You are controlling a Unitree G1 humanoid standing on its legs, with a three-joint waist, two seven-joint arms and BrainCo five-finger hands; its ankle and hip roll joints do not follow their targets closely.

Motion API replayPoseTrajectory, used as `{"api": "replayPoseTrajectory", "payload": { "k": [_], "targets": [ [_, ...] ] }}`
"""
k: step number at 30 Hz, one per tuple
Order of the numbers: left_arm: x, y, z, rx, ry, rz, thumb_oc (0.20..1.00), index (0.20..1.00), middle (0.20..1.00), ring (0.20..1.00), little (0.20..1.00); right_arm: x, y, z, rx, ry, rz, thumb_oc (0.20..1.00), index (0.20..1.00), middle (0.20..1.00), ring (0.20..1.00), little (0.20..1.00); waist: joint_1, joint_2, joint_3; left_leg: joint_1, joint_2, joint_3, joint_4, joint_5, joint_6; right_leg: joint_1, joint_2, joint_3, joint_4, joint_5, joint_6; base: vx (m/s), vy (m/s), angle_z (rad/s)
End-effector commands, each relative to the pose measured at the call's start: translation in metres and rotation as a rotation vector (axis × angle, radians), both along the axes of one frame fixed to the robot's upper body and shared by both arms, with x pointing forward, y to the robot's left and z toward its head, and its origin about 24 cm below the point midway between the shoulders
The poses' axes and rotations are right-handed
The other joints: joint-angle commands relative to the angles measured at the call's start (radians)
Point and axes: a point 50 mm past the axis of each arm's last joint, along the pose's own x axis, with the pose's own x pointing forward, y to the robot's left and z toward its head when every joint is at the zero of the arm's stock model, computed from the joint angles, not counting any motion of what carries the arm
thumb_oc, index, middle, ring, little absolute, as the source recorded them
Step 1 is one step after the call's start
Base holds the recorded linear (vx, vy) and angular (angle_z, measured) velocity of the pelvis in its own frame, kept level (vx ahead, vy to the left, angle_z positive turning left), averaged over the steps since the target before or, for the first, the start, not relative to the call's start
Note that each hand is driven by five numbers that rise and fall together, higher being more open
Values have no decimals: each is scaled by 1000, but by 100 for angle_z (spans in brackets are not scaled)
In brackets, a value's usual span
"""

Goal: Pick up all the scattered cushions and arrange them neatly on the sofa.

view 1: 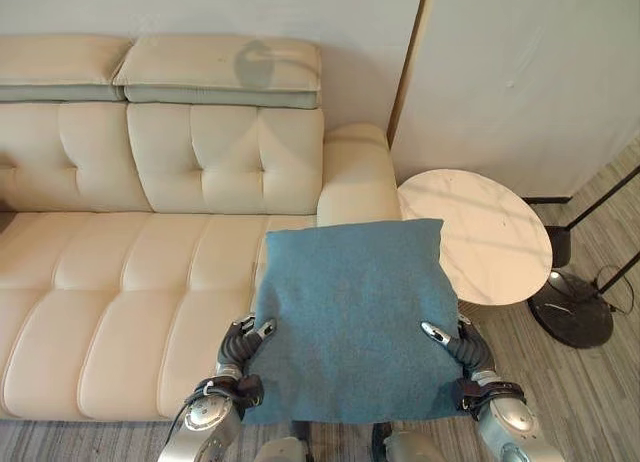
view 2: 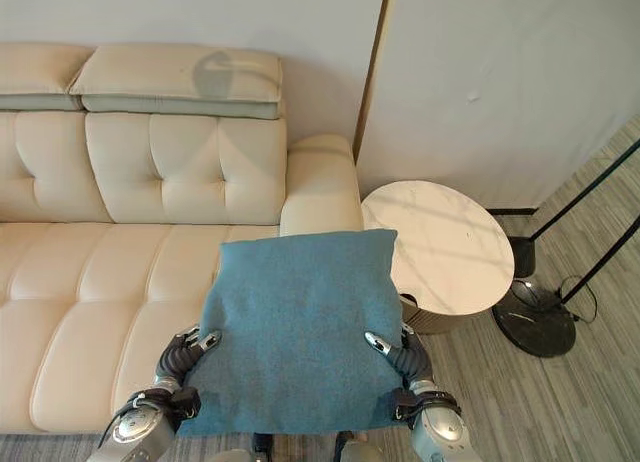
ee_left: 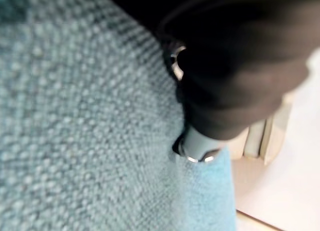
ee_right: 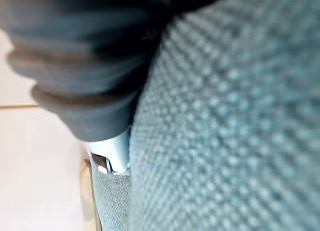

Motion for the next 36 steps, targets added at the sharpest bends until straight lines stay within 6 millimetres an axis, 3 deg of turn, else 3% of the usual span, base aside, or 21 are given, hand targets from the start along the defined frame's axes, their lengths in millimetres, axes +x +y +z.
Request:
{"api": "replayPoseTrajectory", "payload": {
  "k": [1, 2, 3, 4, 7, 12, 14, 16, 17, 19, 21, 22, 24, 25, 28, 35, 36],
  "targets": [
    [18, -5, 38, -5, -226, -34, 200, 200, 200, 200, 200, 19, 14, 47, 35, -262, 83, 200, 200, 200, 200, 200, 1, -32, -70, -33, -50, -21, -7, -116, -14, 132, 27, 4, -75, -32, 10, -237, -237, 1],
    [15, -3, 36, -10, -215, -13, 200, 200, 200, 200, 200, 18, 13, 51, 32, -274, 90, 200, 200, 200, 200, 200, 7, -35, -65, -60, -39, -33, -7, -76, -39, 148, 53, -1, -124, -59, -21, -240, -238, -1],
    [15, -3, 36, -10, -215, -13, 200, 200, 200, 200, 200, 18, 13, 51, 32, -274, 91, 200, 200, 200, 200, 200, 4, -35, -65, -62, -39, -35, -7, -75, -39, 148, 54, -3, -126, -58, -22, -421, -366, 10],
    [11, -1, 34, -12, -200, -1, 200, 200, 200, 200, 200, 15, 11, 54, 43, -284, 94, 200, 200, 200, 200, 200, 8, -31, -45, -90, -29, -61, -7, -23, -75, 152, 88, -8, -174, -56, -48, -371, -290, 22],
    [8, -1, 32, -12, -190, 10, 200, 200, 200, 200, 200, 13, 7, 55, 48, -288, 92, 200, 200, 200, 200, 200, 6, -15, -1, -132, -19, -104, -7, 17, -107, 141, 119, -51, -200, -40, -63, -377, -279, 66],
    [10, -2, 36, 0, -216, 2, 200, 200, 200, 200, 200, 13, -1, 55, 0, -288, 70, 200, 200, 200, 200, 200, -4, -13, 32, -121, -10, -21, -7, 7, -90, 128, 107, -136, -200, -22, -68, -254, -127, 66],
    [10, -2, 38, 0, -230, -3, 200, 200, 200, 200, 200, 13, 0, 54, -2, -279, 80, 200, 200, 200, 200, 200, -4, -23, 25, -101, -5, 7, 64, -19, -78, 120, 94, -161, -200, -15, -73, -157, -81, 73],
    [10, -1, 44, -9, -264, 2, 200, 200, 200, 200, 200, 15, 3, 53, 0, -276, 97, 200, 200, 200, 200, 200, 0, -35, 14, -89, 2, 18, 218, -134, -75, 118, 71, -201, -200, -28, -73, -129, -36, 50],
    [10, -1, 44, -9, -264, 2, 200, 200, 200, 200, 200, 15, 3, 53, 0, -276, 97, 200, 200, 200, 200, 200, 0, -35, 13, -90, 2, 17, 219, -135, -75, 118, 71, -201, -200, -28, -73, -130, -3, 55],
    [12, -3, 49, -40, -286, 4, 200, 200, 200, 200, 200, 17, 4, 57, 14, -295, 92, 200, 200, 200, 200, 200, -8, -29, -4, -20, 23, 73, 233, -195, -72, 107, 60, -252, -200, -35, -74, -60, 84, 67],
    [12, -4, 49, -43, -288, 1, 200, 200, 200, 200, 200, 18, 4, 57, 13, -296, 87, 200, 200, 200, 200, 200, -14, -23, -12, 21, 22, 89, 189, -200, -73, 109, 59, -269, -200, -37, -69, -20, 138, 75],
    [13, -8, 49, -50, -286, -22, 200, 200, 200, 200, 200, 17, 1, 61, 18, -313, 58, 200, 200, 200, 200, 200, -29, -5, -31, 60, 30, 138, 54, -150, -84, 95, 52, -318, -200, -28, -55, -32, 120, 92],
    [12, -9, 49, -41, -283, -35, 200, 200, 200, 200, 200, 17, 0, 60, 13, -310, 57, 200, 200, 200, 200, 200, -31, 2, -42, 75, 26, 141, -7, -135, -88, 92, 48, -340, -200, -22, -47, -14, 198, 85],
    [11, -9, 47, -32, -274, -43, 200, 200, 200, 200, 200, 17, 2, 59, 11, -301, 60, 200, 200, 200, 200, 200, -30, 5, -53, 71, 20, 130, -7, -159, -87, 88, 39, -358, -200, -10, -35, 3, 202, 80],
    [9, -6, 46, -23, -265, -27, 200, 200, 200, 200, 200, 19, 6, 58, 8, -298, 72, 200, 200, 200, 200, 200, -23, 4, -53, 75, 13, 129, -7, -165, -83, 85, 25, -366, -200, 5, -20, 6, 232, 44],
    [7, 4, 48, -9, -269, 41, 200, 200, 200, 200, 200, 23, 14, 57, 12, -297, 76, 200, 200, 200, 200, 200, 10, -23, -47, 90, -20, 124, -7, -198, -44, 108, -19, -380, -196, 48, 18, 19, 260, 16],
    [11, 3, 51, -6, -283, 37, 200, 200, 200, 200, 200, 24, 15, 57, 17, -300, 61, 200, 200, 200, 200, 200, 12, -23, -40, 94, -34, 101, -7, -209, -25, 68, -50, -376, -71, 27, 23, 9, 195, 18]
  ]
}}
